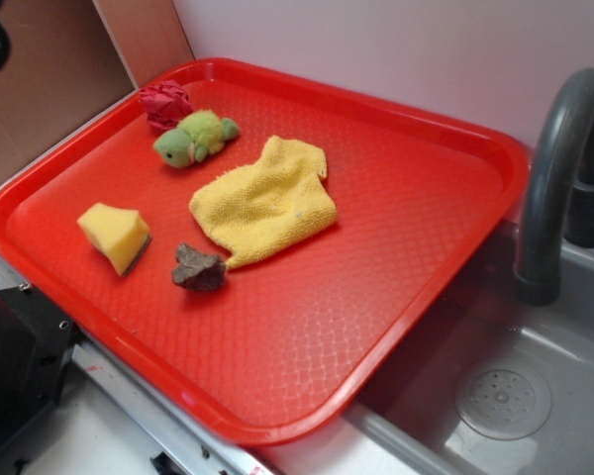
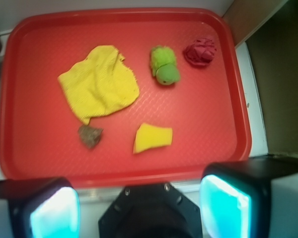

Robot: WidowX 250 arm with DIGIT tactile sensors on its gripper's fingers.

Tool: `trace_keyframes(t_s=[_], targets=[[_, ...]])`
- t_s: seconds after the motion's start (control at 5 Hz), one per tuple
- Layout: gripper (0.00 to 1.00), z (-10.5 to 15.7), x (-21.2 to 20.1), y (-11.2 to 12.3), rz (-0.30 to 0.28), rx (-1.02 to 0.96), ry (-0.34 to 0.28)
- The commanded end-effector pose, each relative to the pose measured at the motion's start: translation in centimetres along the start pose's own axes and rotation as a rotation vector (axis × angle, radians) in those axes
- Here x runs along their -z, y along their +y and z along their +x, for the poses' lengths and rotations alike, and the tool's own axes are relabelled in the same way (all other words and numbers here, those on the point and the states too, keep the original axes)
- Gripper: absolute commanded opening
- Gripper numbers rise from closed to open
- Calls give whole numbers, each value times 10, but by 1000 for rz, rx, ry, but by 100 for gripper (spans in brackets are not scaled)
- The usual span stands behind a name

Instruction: Grab the green animal.

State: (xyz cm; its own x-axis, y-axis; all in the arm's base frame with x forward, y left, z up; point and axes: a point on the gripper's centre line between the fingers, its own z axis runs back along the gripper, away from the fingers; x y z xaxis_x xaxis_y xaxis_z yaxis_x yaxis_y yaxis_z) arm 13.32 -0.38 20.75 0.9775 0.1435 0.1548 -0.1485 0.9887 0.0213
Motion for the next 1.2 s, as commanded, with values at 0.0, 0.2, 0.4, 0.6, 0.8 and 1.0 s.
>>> trace_keyframes(t_s=[0.0, 0.2, 0.4, 0.6, 0.8, 1.0], targets=[[100, 47, 56, 30, 32, 28, -181], [100, 66, 79, 42, 74, 28, -206], [100, 81, 101, 48, 77, 42, -206], [100, 99, 130, 60, 66, 45, -198], [100, 111, 152, 65, 98, 33, -169], [100, 124, 179, 64, 63, 69, -139]])
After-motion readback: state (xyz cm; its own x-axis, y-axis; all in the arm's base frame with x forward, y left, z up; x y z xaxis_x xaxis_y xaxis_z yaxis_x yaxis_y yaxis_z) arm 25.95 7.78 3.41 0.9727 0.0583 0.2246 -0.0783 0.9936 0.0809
